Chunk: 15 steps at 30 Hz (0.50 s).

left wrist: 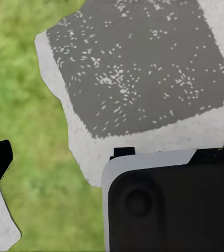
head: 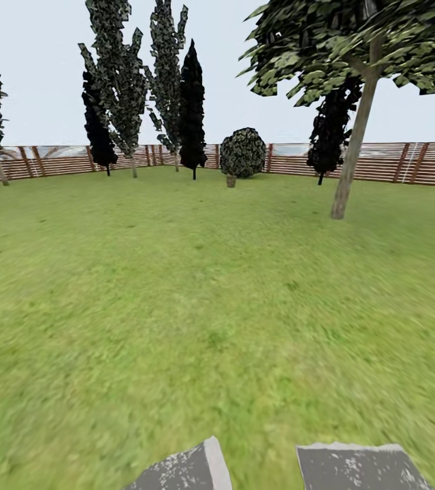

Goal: Take the three Easter eggs out of the wicker basket on the lawn in the garden, then place them on the lawn next to a single tree (choose any tree) so that all three eggs are next to the same tree and none are left in the basket.

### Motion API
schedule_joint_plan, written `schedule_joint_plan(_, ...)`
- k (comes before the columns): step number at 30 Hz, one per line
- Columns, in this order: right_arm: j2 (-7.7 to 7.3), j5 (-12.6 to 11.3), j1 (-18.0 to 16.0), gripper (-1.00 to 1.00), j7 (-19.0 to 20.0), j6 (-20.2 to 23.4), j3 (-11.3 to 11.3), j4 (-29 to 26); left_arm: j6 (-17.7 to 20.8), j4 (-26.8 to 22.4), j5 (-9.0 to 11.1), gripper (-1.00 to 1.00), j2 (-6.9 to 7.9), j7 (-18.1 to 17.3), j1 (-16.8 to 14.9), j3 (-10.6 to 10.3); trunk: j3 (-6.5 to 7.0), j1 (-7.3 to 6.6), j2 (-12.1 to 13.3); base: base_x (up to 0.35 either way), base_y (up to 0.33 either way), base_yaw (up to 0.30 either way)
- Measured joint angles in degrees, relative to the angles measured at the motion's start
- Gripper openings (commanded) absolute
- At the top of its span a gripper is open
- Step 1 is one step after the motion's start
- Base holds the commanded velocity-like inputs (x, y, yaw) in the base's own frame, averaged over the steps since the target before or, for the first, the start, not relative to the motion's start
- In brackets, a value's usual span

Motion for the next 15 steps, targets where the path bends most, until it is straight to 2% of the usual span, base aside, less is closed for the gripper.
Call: schedule_joint_plan(15,0.00,0.00,0.00,1.00,0.00,0.00,-0.01,0.00,0.00,0.00,-0.01,1.00,-0.01,0.00,0.00,0.00,0.00,0.00,0.00,0.336,0.000,0.000)
